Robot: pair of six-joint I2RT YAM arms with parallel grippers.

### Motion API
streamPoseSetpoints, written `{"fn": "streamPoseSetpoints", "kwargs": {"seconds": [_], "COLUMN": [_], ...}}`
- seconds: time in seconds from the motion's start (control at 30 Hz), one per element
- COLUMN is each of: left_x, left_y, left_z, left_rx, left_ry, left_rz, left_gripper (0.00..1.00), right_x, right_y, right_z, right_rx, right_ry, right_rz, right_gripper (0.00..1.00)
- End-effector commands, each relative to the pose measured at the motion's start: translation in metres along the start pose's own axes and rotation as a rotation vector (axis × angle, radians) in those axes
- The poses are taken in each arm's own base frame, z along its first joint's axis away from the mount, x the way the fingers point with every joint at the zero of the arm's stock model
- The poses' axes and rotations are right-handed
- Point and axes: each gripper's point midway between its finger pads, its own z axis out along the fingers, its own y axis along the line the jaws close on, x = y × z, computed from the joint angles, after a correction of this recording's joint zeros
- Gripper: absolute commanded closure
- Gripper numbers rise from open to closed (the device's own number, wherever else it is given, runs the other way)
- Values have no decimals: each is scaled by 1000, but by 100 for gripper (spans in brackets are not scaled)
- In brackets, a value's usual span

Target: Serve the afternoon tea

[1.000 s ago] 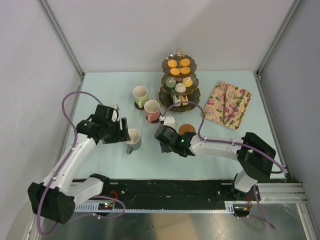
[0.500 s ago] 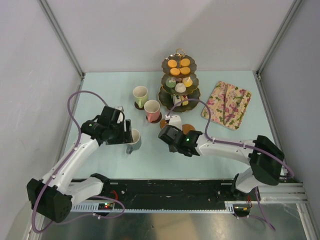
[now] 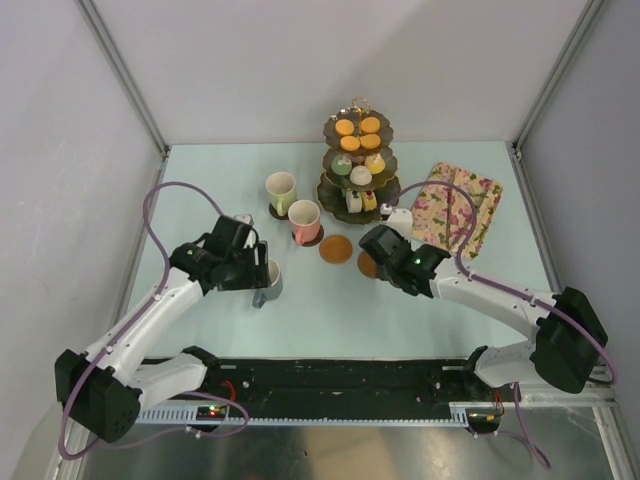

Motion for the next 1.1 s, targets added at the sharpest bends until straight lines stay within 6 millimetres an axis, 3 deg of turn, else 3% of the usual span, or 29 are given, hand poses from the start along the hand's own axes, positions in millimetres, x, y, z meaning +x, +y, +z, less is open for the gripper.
{"fn": "streamPoseSetpoints", "kwargs": {"seconds": [0.0,0.5,0.97,1.07], "left_x": [-6,-2,0,1], "left_y": [0,-4,-7,-7], "left_z": [4,11,15,16], "left_rx": [-17,-15,-22,-27], "left_ry": [-37,-32,-27,-30], "left_rz": [-16,-11,1,3], "left_gripper": [25,26,26,26], "right_x": [-34,-10,15,17], "right_y": [5,19,11,10], "right_z": [2,35,37,35], "right_rx": [-41,-58,-17,-12], "right_ry": [-135,-113,-41,-35], "right_rz": [71,17,46,69], "right_gripper": [100,100,100,95]}}
